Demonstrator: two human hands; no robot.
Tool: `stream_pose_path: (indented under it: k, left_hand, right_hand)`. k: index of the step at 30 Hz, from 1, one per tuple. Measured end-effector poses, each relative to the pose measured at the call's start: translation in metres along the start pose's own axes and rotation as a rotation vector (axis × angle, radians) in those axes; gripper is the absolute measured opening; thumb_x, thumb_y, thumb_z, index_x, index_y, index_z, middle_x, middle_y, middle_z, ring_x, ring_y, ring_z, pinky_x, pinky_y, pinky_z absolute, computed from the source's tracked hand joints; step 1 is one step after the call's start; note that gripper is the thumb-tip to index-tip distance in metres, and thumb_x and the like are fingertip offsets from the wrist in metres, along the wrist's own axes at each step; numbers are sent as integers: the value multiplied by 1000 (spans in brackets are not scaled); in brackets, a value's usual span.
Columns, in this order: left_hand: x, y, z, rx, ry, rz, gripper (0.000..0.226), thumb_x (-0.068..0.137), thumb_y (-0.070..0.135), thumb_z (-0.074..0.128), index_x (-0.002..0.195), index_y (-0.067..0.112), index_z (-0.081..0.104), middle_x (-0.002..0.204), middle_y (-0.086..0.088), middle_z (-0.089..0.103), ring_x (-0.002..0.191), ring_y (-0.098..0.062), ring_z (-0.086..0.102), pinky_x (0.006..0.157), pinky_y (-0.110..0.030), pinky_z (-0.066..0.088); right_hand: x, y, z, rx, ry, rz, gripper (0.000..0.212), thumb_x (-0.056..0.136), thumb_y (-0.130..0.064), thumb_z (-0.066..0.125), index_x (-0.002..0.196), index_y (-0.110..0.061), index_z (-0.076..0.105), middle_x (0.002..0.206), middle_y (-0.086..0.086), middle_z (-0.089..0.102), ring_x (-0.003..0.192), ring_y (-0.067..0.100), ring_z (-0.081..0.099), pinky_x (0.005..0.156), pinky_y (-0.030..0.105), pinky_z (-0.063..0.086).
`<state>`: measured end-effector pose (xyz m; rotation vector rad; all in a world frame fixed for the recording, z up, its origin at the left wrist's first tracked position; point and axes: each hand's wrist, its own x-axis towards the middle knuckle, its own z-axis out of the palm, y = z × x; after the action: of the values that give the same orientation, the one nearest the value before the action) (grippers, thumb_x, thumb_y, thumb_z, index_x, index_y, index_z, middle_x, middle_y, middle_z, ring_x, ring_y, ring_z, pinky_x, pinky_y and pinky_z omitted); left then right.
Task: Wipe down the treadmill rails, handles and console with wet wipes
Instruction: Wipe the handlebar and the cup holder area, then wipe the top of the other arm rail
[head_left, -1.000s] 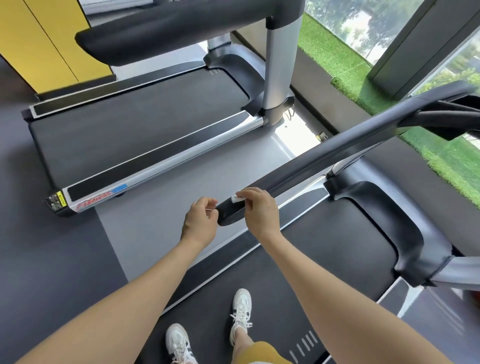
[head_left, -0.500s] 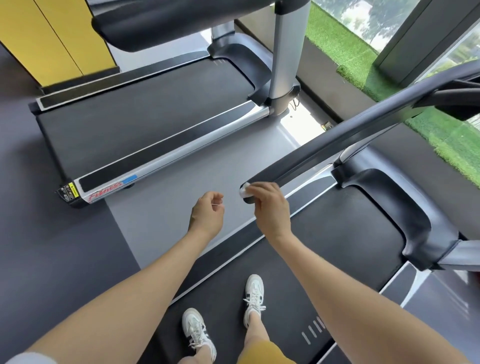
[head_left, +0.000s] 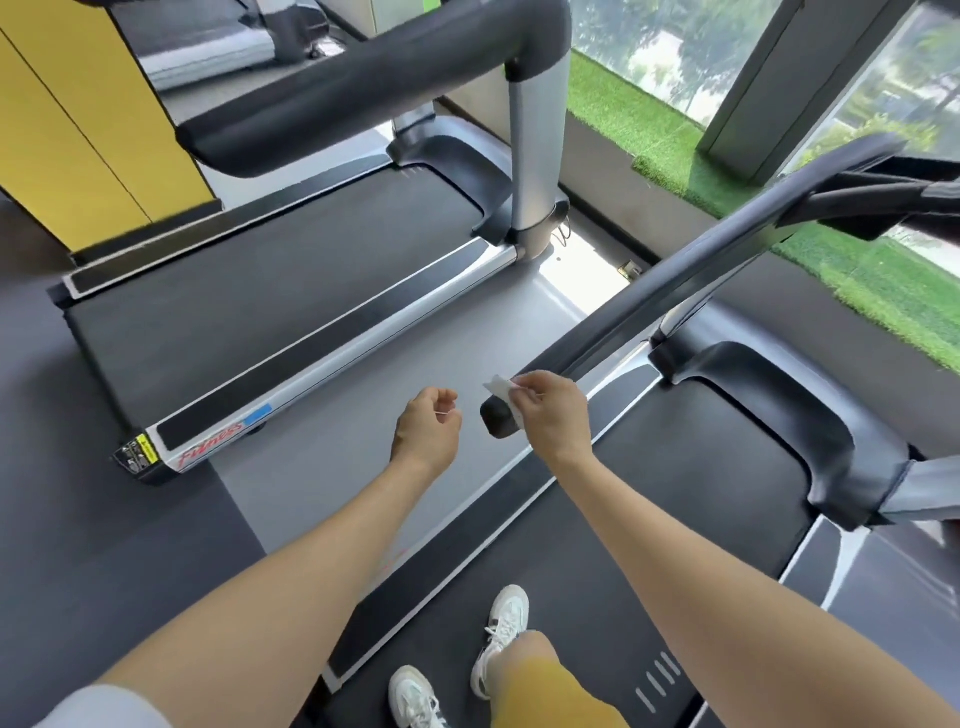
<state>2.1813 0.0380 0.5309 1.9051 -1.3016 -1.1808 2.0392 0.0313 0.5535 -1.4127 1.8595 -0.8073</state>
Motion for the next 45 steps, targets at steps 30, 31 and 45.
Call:
stream_pose_path:
  k: [30,31,45]
  left_hand:
    - [288,157,128,-576,-756,110,12,96,0,41,97,11,48,102,-11,57,82,-17,60,68,-26,52]
    - [304,148,125,-572,-760,136,13,96,-1,40,97,9,47,103,-13,57,82,-19,60,69,-28,53]
    - [374,189,105,-329,-835,319,10,88,2,48,95,10,46,87,-7,50,68,-17,52,84,-43,52]
  right_hand:
    - [257,25,-57,-107,495,165,19,90,-17,62,106,-8,66,107,6,68,101,21,62,93,33,48]
    - [257,28,-51,-166,558,193,21,92,-17,60,110,-8,66,110,6,67,103,21,61,94,30,47]
    - [290,-1,-74,-555,656,437,22,92,-14,52,110,-11,65,116,6,63,107,23,57,93,34,46]
